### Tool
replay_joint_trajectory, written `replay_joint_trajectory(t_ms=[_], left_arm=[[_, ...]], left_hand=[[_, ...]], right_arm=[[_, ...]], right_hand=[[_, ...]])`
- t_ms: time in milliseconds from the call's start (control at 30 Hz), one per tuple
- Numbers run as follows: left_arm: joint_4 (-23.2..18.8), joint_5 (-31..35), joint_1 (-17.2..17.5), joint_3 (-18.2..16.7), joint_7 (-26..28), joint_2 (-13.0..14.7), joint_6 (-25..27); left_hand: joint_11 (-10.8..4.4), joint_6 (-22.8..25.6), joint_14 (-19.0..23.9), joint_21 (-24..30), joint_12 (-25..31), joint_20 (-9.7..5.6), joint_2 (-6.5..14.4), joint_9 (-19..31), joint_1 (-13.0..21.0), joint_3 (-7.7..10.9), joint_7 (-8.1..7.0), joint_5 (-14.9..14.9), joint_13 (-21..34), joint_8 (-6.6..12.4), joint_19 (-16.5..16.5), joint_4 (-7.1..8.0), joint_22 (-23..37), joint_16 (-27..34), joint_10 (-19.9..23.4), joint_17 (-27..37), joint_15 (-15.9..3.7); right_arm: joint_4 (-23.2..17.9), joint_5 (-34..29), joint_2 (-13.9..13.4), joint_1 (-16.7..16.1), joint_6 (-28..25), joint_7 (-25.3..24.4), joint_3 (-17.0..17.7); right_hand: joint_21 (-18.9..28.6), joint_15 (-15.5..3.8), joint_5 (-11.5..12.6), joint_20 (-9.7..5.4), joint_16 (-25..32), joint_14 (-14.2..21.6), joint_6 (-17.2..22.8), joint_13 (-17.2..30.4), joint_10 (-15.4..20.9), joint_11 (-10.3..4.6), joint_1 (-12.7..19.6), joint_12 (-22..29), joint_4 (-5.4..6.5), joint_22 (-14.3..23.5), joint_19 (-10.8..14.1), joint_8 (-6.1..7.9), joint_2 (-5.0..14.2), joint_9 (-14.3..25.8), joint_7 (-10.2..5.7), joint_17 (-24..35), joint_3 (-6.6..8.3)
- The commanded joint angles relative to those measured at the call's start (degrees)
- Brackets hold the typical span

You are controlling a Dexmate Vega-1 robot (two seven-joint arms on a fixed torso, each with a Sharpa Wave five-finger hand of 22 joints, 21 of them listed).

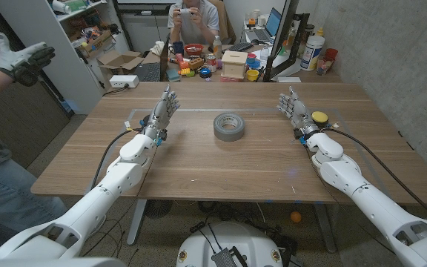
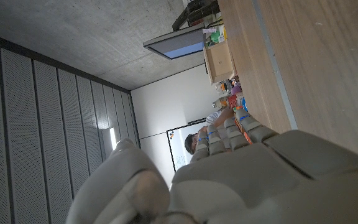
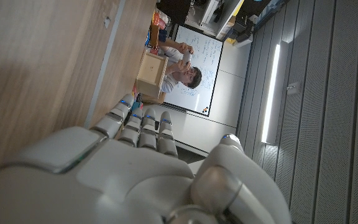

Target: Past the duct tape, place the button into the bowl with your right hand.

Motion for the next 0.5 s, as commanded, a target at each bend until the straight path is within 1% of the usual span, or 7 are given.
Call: replay_joint_trajectory(t_ms=[33,500], left_arm=[[-2.8,3.8,2.1,-4.5,-1.5,-2.4,2.7],[-3.5,6.8,3.2,-7.8,-3.5,-5.2,4.6]], left_hand=[[-0.17,0.1,-0.3,0.2,0.4,-0.35,0.1,0.1,0.6,-0.16,0.52,0.3,0.2,0.21,0.1,0.31,0.2,0.2,-0.2,0.3,0.22],[-0.53,0.3,-0.3,-0.2,0.4,-0.27,0.2,0.1,0.6,-0.35,0.32,0.6,0.0,0.17,0.0,0.23,0.2,0.2,-0.1,0.3,-0.02]], right_arm=[[-1.9,-1.0,0.4,-1.2,-1.7,0.2,1.6],[-3.8,-1.5,0.5,-2.5,-2.9,0.1,2.7]], right_hand=[[0.3,0.15,0.2,0.09,0.2,0.1,0.5,0.1,0.3,0.08,0.5,0.2,-0.02,0.3,0.4,0.34,0.0,0.3,0.09,0.2,0.4],[0.3,0.22,0.2,0.36,0.2,0.0,0.5,0.1,0.2,0.25,0.6,0.2,-0.07,0.3,0.4,0.2,0.18,0.3,-0.05,0.2,0.45]])
